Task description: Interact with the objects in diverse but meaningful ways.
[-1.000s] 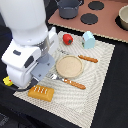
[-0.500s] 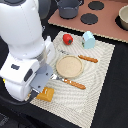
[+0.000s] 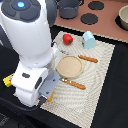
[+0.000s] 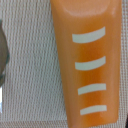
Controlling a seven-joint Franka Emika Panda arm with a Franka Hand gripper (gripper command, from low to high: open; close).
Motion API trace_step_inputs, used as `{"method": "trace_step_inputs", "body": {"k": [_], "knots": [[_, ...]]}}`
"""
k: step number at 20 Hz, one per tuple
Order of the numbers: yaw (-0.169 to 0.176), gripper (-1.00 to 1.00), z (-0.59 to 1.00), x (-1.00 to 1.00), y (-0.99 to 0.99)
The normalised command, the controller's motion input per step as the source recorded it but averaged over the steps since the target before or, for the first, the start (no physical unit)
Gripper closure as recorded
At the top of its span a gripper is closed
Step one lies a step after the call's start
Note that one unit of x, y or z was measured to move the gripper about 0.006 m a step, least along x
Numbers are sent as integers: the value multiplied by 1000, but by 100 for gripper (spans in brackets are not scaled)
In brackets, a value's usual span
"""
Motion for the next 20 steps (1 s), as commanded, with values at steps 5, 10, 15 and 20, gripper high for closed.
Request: {"method": "trace_step_inputs", "body": {"k": [5, 10, 15, 20], "knots": [[19, -100, -180, -83, -293], [4, 100, -130, 14, -154], [0, 100, -32, 244, -5], [0, 100, 75, 313, 0]]}}
